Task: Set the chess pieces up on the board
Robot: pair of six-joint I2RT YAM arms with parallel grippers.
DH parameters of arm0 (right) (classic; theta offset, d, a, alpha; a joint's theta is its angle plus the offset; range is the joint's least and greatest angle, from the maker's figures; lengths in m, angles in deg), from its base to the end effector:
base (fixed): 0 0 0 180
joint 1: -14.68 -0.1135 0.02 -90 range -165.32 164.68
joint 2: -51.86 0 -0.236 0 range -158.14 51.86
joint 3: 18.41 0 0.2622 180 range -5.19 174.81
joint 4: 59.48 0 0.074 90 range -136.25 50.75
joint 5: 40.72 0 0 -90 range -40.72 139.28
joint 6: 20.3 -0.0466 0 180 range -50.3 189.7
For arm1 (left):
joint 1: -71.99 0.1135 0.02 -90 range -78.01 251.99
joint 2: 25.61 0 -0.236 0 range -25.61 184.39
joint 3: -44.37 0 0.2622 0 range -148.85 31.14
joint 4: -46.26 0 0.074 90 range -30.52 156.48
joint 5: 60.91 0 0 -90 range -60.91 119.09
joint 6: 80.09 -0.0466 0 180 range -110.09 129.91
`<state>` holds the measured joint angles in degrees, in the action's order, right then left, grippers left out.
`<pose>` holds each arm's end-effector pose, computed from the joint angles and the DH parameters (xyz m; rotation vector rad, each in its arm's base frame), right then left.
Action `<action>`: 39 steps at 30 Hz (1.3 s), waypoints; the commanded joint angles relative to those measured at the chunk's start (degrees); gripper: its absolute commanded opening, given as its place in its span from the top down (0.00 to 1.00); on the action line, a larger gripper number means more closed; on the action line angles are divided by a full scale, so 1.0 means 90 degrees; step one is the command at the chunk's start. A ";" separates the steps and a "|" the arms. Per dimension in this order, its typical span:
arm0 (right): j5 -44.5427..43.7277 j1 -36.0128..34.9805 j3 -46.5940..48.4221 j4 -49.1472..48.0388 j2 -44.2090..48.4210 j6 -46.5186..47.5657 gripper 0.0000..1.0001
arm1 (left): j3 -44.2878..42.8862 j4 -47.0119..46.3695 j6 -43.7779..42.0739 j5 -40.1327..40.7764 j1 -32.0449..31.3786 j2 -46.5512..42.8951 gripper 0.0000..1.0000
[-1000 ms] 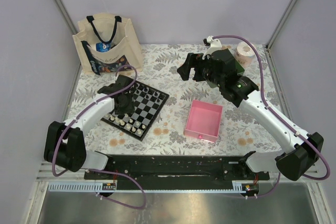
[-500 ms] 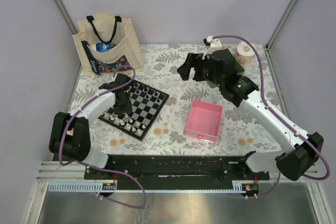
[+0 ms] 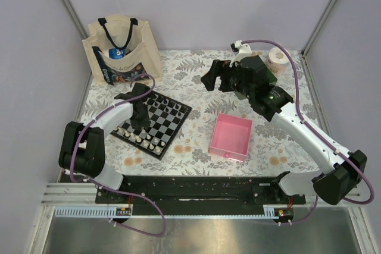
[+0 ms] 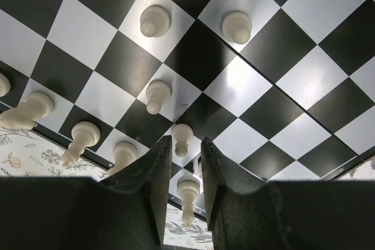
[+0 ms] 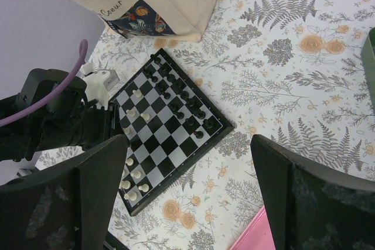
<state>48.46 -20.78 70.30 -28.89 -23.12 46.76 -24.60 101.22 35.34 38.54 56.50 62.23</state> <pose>0.2683 0.1903 0.3687 -0.1995 1.9127 0.6840 0.2840 -0.0708 0.1493 -0.2772 2.8058 0.0783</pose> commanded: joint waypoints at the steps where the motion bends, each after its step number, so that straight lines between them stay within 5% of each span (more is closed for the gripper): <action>1: -0.0006 0.0063 -0.0037 -0.0260 0.0050 0.0039 0.04 | -0.0164 -0.0262 0.0036 -0.0045 0.0031 0.0026 0.70; 25: -0.0016 0.0083 -0.0106 -0.0279 0.0118 0.0068 0.04 | -0.0027 -0.0135 0.0133 0.0190 -0.0066 0.0124 0.79; 39: 0.0013 0.0073 -0.0135 -0.0299 0.0128 0.0039 0.04 | -0.0056 0.0031 0.0143 0.0307 -0.0076 0.0027 0.97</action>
<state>48.46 -20.50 69.36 -29.09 -23.12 46.78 -24.60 100.52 35.88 39.29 56.02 63.49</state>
